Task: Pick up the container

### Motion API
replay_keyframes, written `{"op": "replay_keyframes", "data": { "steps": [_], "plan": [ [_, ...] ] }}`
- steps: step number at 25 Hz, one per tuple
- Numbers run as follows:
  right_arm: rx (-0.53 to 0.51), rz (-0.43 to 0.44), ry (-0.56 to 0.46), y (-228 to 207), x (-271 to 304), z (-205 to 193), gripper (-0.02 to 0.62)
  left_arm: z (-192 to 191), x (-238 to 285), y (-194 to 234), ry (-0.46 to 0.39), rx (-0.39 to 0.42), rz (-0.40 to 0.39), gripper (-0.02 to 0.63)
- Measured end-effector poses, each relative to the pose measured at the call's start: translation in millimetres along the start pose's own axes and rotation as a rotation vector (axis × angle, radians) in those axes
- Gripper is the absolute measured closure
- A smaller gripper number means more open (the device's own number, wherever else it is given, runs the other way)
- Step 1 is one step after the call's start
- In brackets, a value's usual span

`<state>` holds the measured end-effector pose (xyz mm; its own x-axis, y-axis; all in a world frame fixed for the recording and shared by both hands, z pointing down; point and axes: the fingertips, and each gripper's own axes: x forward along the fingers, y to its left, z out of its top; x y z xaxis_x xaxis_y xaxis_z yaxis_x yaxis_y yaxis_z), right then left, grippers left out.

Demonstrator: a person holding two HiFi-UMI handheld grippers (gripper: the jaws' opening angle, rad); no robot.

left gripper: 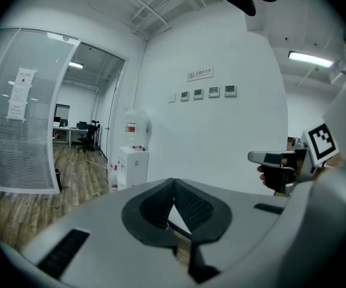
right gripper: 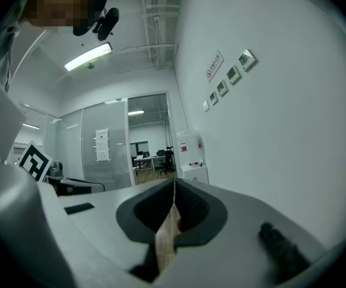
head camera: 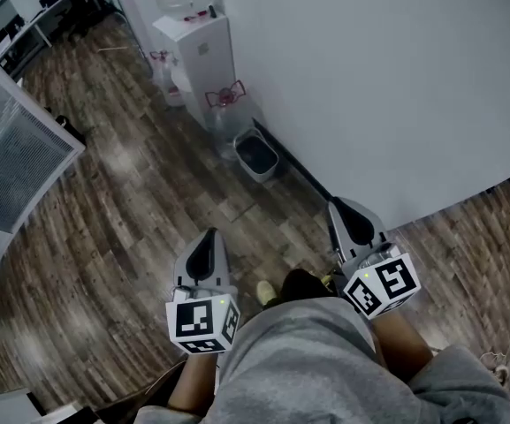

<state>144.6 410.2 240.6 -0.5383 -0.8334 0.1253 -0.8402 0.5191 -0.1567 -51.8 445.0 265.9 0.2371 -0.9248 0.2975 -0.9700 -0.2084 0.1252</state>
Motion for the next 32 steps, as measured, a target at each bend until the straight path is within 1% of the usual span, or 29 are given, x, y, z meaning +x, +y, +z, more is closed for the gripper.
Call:
{"op": "replay_keyframes", "data": {
  "steps": [2,7,16,24,32],
  "plan": [
    [0.000,0.006,0.000,5,3,0,0.571,0,-1,3,-0.002,0.000,-0.001,0.593],
    [-0.065,0.019,0.007,17,10,1,0.571,1,1,9,-0.006,-0.002,-0.008,0.593],
    [-0.097,0.015,0.016,23,21,3,0.571,4,11,17,-0.011,-0.014,-0.033,0.592],
    [-0.094,-0.008,0.021,3,28,-3,0.571,1,32,11,-0.001,-0.007,-0.056,0.594],
    [-0.068,-0.001,0.028,-19,66,-5,0.571,10,68,22,0.015,-0.001,-0.044,0.592]
  ]
}}
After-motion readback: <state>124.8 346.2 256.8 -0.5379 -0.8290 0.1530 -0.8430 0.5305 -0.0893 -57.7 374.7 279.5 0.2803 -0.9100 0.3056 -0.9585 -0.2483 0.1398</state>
